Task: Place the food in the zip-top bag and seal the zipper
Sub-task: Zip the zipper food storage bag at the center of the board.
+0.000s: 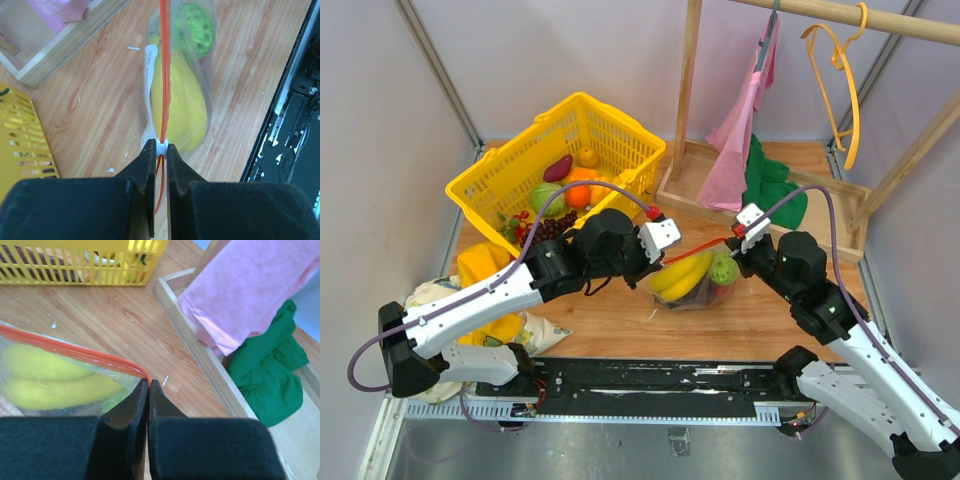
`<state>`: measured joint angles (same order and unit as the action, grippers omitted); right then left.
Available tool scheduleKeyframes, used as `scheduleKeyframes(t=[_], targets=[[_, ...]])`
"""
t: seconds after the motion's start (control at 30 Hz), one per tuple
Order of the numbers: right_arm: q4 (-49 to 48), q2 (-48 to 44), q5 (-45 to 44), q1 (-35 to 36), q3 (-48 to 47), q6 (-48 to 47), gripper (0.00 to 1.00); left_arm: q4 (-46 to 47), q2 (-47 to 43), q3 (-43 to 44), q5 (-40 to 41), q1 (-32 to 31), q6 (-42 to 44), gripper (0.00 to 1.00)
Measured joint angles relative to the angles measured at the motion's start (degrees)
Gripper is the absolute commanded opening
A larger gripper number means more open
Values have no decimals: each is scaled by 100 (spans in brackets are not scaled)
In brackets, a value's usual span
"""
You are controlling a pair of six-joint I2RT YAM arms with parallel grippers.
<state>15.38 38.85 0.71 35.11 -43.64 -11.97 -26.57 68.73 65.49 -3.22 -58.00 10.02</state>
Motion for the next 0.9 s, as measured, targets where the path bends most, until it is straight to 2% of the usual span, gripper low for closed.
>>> scheduleKeyframes(t=[0.5,0.9], targets=[[111,-249,-1025,-164,164,133,1,-9,-85,-223,118,269,-133,0],[42,-184,-1119,-330,205,413,0,227,-96,-350,9,542,-352,0]])
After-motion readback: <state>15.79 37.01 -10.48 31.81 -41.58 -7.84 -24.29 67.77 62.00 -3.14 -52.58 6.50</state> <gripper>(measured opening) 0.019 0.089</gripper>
